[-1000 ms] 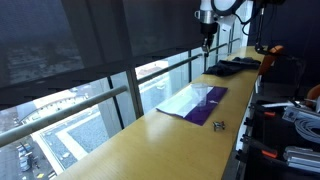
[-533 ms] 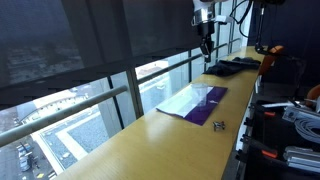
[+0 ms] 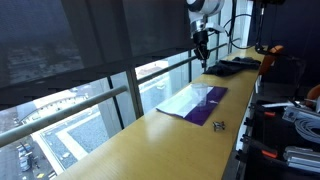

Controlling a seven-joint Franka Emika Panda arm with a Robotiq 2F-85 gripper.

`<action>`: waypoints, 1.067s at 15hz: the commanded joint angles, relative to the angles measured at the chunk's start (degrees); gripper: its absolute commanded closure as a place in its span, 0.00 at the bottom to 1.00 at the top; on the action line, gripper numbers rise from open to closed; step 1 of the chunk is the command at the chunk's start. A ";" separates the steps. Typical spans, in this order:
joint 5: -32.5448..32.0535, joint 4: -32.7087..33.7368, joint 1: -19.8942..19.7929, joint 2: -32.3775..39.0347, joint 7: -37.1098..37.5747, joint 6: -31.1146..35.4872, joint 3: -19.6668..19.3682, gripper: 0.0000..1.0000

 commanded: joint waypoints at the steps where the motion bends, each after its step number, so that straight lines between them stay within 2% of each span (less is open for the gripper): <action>1: 3.39 7.07 -4.52 2.74 4.94 -4.62 6.24 1.00; 4: 4.89 9.47 -5.71 3.99 10.99 -5.74 7.65 1.00; 8: 8.47 9.74 -7.82 4.49 18.55 -6.37 7.52 1.00; 16: 16.44 9.16 -12.96 8.11 23.45 -9.96 7.20 1.00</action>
